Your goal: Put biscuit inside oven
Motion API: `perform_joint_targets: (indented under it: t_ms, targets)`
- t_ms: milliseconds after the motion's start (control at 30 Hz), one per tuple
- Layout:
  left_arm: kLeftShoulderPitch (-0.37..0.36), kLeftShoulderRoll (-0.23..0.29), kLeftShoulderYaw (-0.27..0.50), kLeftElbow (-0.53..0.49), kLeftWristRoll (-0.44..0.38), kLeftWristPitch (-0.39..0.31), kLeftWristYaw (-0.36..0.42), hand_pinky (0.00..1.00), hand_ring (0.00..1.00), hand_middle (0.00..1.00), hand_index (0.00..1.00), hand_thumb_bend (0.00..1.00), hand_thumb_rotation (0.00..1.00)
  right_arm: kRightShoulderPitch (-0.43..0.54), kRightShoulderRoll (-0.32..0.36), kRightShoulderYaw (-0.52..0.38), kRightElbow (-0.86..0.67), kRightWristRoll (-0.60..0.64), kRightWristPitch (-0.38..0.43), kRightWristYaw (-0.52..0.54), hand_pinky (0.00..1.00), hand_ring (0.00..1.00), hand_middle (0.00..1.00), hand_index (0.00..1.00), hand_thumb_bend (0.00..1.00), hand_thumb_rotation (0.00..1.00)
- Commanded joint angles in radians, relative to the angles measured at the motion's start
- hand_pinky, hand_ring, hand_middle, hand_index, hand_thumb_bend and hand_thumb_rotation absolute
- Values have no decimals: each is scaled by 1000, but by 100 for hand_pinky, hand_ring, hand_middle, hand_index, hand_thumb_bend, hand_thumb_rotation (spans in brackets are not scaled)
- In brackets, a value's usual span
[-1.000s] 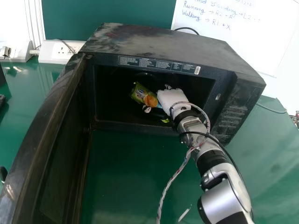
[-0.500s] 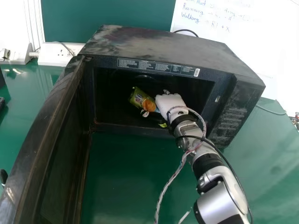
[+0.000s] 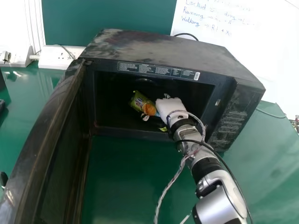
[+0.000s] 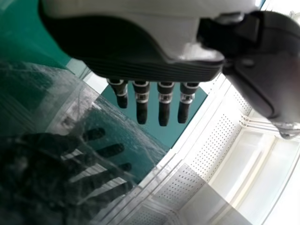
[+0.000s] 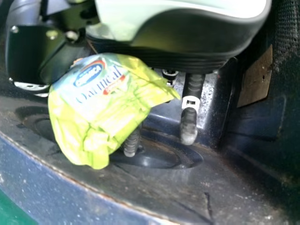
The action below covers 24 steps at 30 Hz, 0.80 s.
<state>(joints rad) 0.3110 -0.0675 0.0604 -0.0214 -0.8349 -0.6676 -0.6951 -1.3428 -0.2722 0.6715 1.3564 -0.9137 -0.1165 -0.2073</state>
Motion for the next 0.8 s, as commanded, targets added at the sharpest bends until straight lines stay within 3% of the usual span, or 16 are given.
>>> perform_joint_targets:
  t_ms: [0,767]
  targets:
    - [16,-78,-32,-37,3,6,-14,92,94,95,95,93,70,-17,12,1,3,8,13,8,20,29,42,52,53,0]
    - [27,-78,-32,-44,13,1,-11,93,95,95,96,93,70,4,28,-4,4,17,33,22,25,35,47,50,53,0]
